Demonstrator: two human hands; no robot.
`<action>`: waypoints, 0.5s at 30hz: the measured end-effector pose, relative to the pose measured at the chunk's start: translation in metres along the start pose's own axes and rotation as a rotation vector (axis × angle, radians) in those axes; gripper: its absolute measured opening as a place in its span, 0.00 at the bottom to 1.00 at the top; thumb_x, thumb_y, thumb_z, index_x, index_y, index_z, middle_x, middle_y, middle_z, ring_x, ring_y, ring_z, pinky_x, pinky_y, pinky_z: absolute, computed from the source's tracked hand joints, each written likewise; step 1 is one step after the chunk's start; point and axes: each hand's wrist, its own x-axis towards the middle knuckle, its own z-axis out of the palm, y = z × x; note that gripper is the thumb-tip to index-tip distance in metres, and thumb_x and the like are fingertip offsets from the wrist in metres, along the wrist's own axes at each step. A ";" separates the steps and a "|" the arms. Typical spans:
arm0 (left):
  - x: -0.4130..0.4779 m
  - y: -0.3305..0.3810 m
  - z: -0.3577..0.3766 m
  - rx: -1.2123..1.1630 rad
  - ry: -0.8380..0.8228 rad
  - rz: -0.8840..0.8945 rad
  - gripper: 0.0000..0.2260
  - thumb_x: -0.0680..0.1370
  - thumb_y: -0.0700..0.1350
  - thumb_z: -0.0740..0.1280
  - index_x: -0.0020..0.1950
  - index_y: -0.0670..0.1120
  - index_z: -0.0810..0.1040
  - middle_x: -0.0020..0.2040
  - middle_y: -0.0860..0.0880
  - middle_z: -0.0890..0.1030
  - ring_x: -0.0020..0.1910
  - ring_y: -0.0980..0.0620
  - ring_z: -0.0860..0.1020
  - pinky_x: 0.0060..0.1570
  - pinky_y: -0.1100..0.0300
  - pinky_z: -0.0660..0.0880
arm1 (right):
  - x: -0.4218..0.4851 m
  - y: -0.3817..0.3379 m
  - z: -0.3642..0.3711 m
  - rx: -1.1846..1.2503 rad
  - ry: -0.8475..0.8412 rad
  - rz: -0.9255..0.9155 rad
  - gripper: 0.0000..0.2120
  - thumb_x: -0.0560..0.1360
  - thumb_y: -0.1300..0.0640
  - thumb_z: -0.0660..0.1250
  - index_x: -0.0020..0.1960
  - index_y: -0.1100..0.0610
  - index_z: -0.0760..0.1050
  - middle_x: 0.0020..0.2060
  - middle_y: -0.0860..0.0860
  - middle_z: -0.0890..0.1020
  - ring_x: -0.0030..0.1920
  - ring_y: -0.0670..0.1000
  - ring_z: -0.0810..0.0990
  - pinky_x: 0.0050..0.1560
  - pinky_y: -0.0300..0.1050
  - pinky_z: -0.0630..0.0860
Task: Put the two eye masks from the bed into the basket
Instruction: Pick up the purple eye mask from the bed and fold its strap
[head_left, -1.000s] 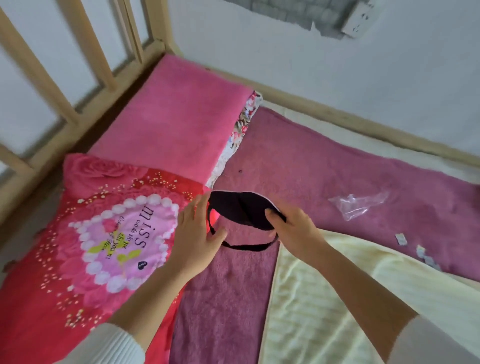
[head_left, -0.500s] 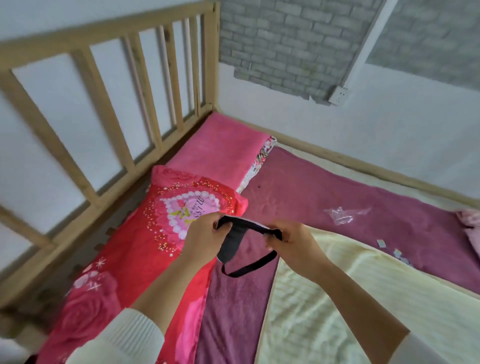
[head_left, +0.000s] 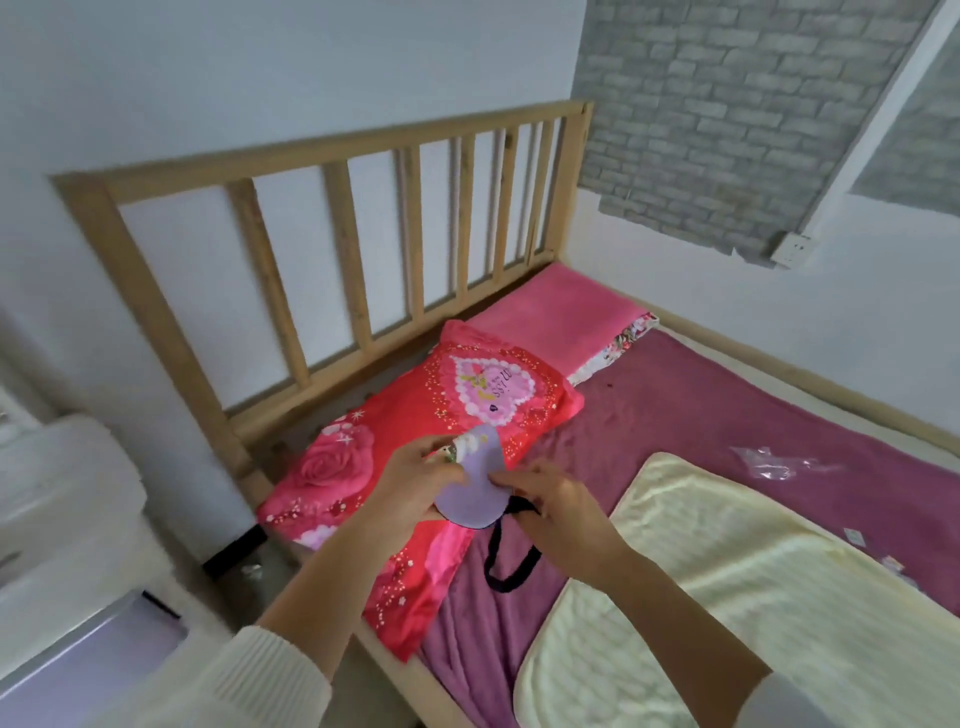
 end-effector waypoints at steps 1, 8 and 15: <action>-0.013 -0.005 -0.008 -0.003 0.026 -0.003 0.15 0.68 0.34 0.69 0.53 0.47 0.80 0.40 0.50 0.73 0.38 0.51 0.72 0.31 0.62 0.71 | -0.008 -0.005 0.006 0.052 0.040 0.041 0.22 0.69 0.69 0.63 0.58 0.50 0.80 0.37 0.47 0.79 0.33 0.44 0.74 0.37 0.38 0.72; -0.088 -0.026 -0.079 -0.038 0.269 0.030 0.02 0.68 0.34 0.72 0.39 0.39 0.81 0.33 0.45 0.70 0.37 0.48 0.66 0.40 0.55 0.61 | -0.037 -0.049 0.008 0.556 0.019 0.250 0.05 0.69 0.65 0.71 0.35 0.65 0.79 0.24 0.52 0.79 0.25 0.46 0.77 0.31 0.38 0.72; -0.140 -0.047 -0.145 -0.139 0.399 0.108 0.08 0.60 0.42 0.71 0.38 0.43 0.83 0.32 0.47 0.76 0.36 0.46 0.71 0.34 0.56 0.66 | -0.041 -0.123 0.026 1.268 -0.272 0.155 0.10 0.72 0.57 0.67 0.33 0.58 0.81 0.31 0.51 0.83 0.38 0.50 0.83 0.54 0.50 0.71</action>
